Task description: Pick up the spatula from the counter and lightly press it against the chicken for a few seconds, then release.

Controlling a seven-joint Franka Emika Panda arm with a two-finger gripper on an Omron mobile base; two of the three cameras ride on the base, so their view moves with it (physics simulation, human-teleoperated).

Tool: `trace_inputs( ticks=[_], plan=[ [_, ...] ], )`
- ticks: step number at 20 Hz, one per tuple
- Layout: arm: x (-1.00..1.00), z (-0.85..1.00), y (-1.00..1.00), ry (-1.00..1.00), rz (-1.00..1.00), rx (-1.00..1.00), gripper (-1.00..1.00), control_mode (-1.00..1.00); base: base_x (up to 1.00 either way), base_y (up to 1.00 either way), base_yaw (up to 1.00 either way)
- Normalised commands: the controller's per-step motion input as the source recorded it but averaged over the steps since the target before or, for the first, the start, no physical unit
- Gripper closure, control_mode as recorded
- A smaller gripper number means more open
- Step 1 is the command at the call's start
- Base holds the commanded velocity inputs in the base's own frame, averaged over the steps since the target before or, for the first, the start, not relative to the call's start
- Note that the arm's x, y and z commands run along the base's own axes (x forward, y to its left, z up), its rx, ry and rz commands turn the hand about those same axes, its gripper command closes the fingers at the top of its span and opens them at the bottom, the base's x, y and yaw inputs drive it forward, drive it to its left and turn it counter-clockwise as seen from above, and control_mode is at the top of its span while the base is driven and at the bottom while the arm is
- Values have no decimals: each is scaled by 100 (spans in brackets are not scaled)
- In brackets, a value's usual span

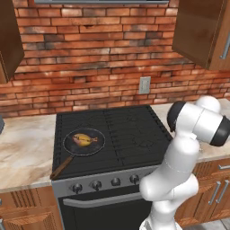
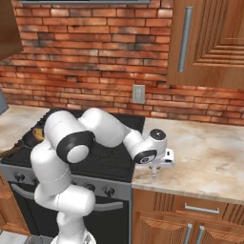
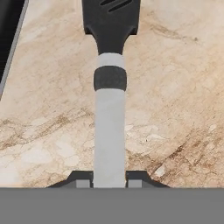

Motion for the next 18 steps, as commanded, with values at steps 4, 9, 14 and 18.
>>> trace_inputs(
  ticks=[4, 9, 14, 18],
  plan=[
    [-1, 1, 31, -21, 4, -13, 100, -100, 0, 0, 0],
    [-5, 18, 29, -21, 5, -13, 100, -100, 0, 0, 0],
    [-1, 35, 5, -4, 17, -3, 100, -100, 0, 0, 0],
    [0, 37, 0, 7, 25, 0, 100, -100, 0, 0, 0]
  ],
)
